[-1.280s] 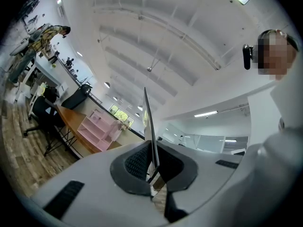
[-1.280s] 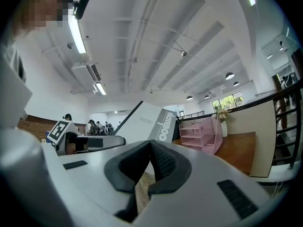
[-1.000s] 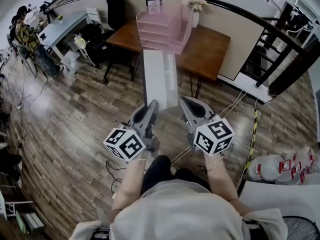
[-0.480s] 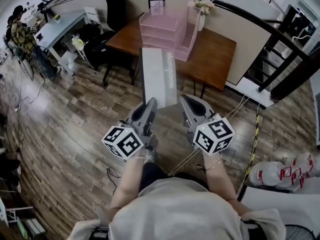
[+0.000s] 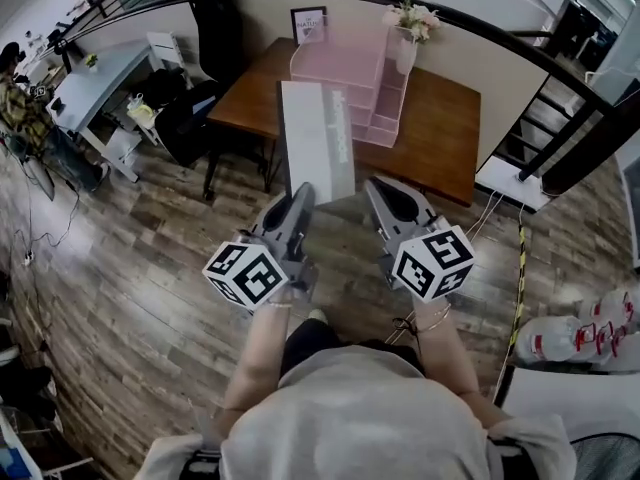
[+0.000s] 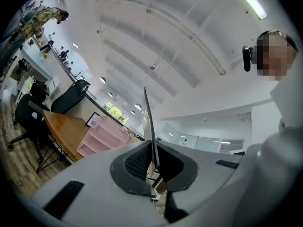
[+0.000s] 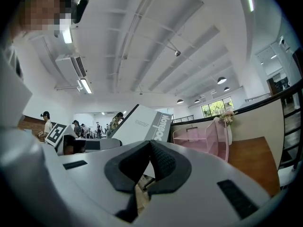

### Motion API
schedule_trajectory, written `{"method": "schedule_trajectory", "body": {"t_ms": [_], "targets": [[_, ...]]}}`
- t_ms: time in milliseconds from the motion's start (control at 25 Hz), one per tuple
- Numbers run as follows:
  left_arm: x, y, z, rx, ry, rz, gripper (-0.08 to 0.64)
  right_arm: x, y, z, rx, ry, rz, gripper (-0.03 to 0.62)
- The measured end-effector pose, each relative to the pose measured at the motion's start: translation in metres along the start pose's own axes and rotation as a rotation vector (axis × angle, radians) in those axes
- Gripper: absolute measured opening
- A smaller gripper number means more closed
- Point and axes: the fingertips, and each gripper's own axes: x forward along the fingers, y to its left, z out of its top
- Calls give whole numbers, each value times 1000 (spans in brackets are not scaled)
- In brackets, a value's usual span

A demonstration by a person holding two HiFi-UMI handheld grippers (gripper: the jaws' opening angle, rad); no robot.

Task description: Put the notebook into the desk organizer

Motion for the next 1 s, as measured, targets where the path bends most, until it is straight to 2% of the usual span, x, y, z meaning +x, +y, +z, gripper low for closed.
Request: {"method": "schedule_trajectory", "body": {"t_ms": [200,600,880,1000], "targets": [[4,42,23,-17,21,-16,20,45,2,-5,3,-3,-44,6],[18,96,41,-10,46,-7,20,109,-6,-16,3,41,-58,6],[50,125,52,5,65,-1,20,148,-32,-14,9,35,-52,5],[72,137,59,13,77,-10,20,167,-56,-1,6,12,-58,5]]}}
